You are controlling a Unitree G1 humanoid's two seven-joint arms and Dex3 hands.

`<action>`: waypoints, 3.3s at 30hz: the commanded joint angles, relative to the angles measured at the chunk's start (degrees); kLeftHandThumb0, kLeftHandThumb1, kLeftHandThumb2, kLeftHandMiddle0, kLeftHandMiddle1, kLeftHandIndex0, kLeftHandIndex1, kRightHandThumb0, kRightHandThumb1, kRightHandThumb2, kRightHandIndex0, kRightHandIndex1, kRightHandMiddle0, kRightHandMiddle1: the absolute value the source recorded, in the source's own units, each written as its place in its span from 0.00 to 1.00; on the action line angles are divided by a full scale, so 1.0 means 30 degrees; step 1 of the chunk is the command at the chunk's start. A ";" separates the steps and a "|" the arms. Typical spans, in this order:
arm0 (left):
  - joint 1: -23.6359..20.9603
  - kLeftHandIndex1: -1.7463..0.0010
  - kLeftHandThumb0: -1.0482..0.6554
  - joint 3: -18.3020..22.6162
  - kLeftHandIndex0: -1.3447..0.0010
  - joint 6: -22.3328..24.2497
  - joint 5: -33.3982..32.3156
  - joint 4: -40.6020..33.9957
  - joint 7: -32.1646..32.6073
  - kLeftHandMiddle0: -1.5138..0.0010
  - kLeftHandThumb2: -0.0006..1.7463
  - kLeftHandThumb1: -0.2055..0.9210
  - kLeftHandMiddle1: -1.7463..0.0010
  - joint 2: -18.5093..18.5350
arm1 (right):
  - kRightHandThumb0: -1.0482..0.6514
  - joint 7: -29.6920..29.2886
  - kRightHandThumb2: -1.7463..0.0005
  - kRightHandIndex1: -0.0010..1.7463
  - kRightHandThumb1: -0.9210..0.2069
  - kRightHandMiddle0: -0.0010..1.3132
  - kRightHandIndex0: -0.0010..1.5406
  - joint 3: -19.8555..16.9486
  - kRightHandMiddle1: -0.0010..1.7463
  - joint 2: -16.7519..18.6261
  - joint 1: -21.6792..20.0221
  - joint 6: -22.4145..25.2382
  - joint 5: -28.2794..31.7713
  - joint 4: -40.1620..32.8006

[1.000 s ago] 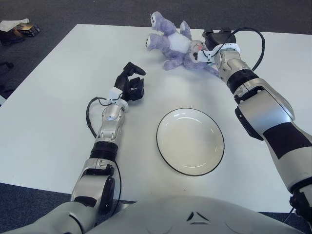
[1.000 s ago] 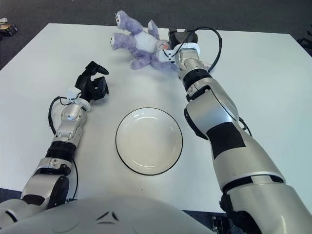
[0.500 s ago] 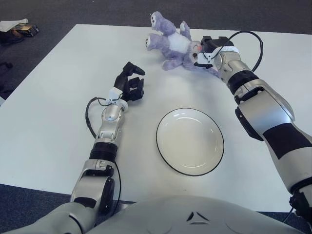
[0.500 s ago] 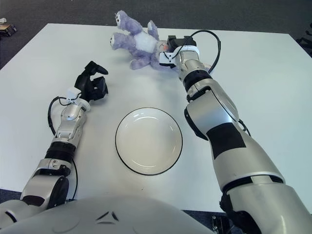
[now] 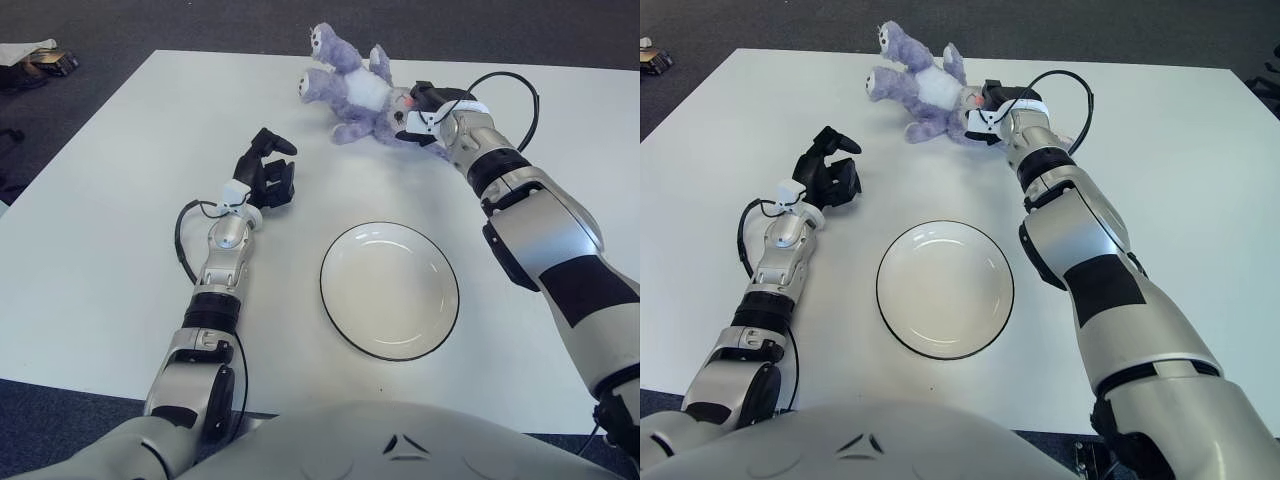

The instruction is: Put the doll into the plate.

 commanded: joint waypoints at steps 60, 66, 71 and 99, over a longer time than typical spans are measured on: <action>0.1241 0.00 0.38 -0.0164 0.71 0.0070 0.0622 -0.0341 0.1192 0.32 0.55 0.71 0.00 -0.0638 | 0.41 -0.5233 0.71 0.90 0.00 0.15 0.15 0.0362 1.00 -0.4155 0.4971 -0.7277 -0.0044 -0.3451; 0.1268 0.00 0.38 -0.0170 0.70 0.0283 0.0721 -0.0413 0.1311 0.32 0.56 0.70 0.00 -0.0634 | 0.41 -0.4814 0.71 0.91 0.00 0.16 0.16 -0.0086 1.00 -0.5137 0.6078 -0.8328 0.0373 -0.5004; 0.1248 0.00 0.38 -0.0186 0.70 0.0365 0.0783 -0.0453 0.1259 0.32 0.56 0.70 0.00 -0.0555 | 0.41 -0.4750 0.70 0.88 0.01 0.16 0.16 -0.0109 1.00 -0.5914 0.6690 -0.8892 0.0130 -0.6053; 0.0939 0.00 0.38 -0.0199 0.71 0.0482 0.0652 -0.0156 0.1076 0.32 0.55 0.71 0.00 -0.0444 | 0.41 -0.2943 0.71 0.76 0.00 0.15 0.18 -0.2131 1.00 -0.8596 0.9682 -0.8893 0.0315 -1.1679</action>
